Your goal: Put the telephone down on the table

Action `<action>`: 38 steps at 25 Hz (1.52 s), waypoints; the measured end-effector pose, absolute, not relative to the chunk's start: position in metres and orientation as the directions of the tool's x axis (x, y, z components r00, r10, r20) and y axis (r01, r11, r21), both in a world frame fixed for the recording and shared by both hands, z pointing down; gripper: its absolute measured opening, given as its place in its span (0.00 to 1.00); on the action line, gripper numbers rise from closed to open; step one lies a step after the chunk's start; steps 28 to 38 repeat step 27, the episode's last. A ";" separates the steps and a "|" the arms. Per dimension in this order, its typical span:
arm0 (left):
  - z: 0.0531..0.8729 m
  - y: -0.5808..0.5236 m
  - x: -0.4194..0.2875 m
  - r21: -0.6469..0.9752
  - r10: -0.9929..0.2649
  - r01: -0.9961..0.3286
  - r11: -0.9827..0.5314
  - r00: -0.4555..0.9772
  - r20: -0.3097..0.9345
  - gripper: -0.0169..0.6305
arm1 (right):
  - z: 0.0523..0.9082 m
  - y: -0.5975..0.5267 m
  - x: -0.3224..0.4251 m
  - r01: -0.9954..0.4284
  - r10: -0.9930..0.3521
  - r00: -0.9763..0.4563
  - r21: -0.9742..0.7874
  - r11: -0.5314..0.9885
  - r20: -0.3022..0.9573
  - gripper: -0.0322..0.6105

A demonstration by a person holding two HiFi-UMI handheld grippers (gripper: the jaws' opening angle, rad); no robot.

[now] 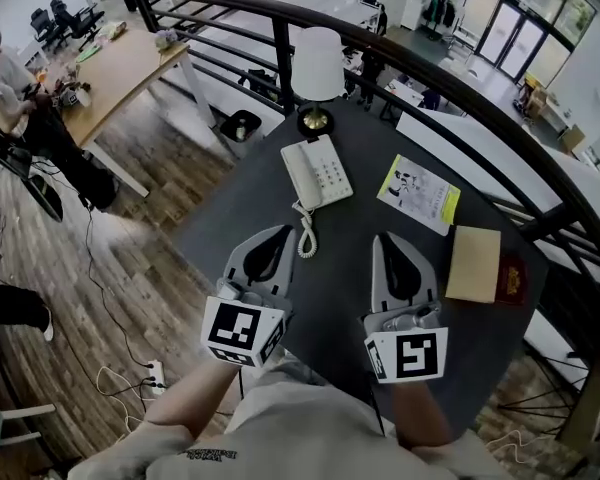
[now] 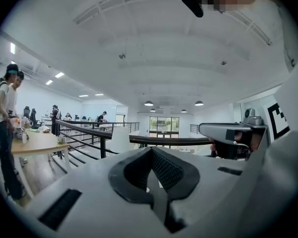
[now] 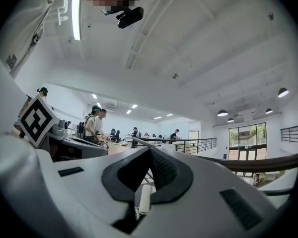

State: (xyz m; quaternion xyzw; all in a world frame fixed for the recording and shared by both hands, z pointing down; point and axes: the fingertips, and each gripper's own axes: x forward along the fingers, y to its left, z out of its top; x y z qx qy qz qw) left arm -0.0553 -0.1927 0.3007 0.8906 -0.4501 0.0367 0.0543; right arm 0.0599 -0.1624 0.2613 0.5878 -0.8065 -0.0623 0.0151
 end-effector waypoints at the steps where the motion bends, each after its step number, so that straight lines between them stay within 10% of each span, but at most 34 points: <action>1: 0.304 -0.190 -0.054 0.060 -0.796 -0.804 -0.592 0.594 0.114 0.03 | 0.266 -0.161 0.058 -0.944 -0.949 -0.313 0.120 0.306 -0.037 0.05; 38: 0.298 -0.189 -0.066 0.048 -0.806 -0.808 -0.587 0.589 0.059 0.03 | 0.275 -0.162 0.026 -0.922 -0.926 -0.376 0.094 0.376 0.024 0.05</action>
